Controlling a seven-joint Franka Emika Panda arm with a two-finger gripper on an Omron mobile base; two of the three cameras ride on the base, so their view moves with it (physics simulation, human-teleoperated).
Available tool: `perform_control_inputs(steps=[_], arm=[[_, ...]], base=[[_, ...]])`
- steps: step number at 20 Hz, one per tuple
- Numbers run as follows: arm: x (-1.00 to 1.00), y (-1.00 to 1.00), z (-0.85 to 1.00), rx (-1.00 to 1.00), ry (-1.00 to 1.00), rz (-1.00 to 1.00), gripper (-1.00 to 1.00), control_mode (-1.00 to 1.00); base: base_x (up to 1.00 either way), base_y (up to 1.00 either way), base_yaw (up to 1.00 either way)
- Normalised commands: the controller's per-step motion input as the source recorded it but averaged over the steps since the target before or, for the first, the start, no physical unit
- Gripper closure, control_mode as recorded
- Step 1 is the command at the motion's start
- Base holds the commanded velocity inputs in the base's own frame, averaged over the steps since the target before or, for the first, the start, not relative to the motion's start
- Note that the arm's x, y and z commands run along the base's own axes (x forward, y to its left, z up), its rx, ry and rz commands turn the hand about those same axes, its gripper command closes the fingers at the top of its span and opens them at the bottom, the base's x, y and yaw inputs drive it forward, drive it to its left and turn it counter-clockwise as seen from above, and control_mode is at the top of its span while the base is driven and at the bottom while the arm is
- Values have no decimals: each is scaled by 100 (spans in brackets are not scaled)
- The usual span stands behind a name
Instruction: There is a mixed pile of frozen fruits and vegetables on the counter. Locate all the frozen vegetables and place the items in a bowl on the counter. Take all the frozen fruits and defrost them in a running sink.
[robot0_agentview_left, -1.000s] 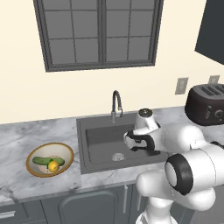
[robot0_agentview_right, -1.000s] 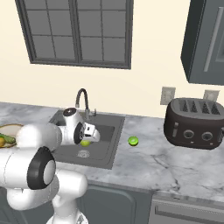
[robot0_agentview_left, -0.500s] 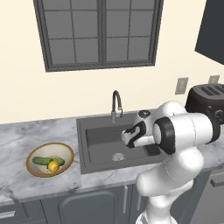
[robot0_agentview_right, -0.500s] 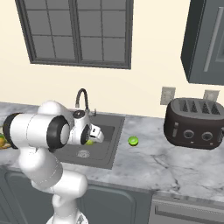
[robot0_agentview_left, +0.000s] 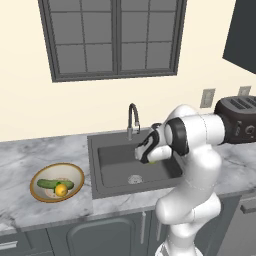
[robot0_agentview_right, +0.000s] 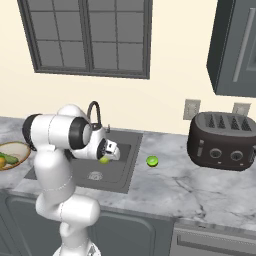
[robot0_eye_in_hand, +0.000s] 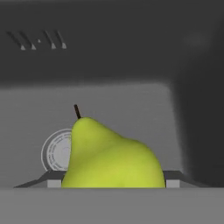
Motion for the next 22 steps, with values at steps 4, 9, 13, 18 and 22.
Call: perform_control_inputs(steps=[4,9,13,18,22], arm=[[27,10,-32,0,1,2,100,-100],[16,2,-31,0,4,1,100,-100],[20,0,-34,0,5,0,100,-100],[18,0,-36,0,5,0,100,-100],[16,0,-36,0,5,0,100,-100]], base=[[0,0,0],[0,0,0],[0,0,0],[0,0,0],[0,0,0]])
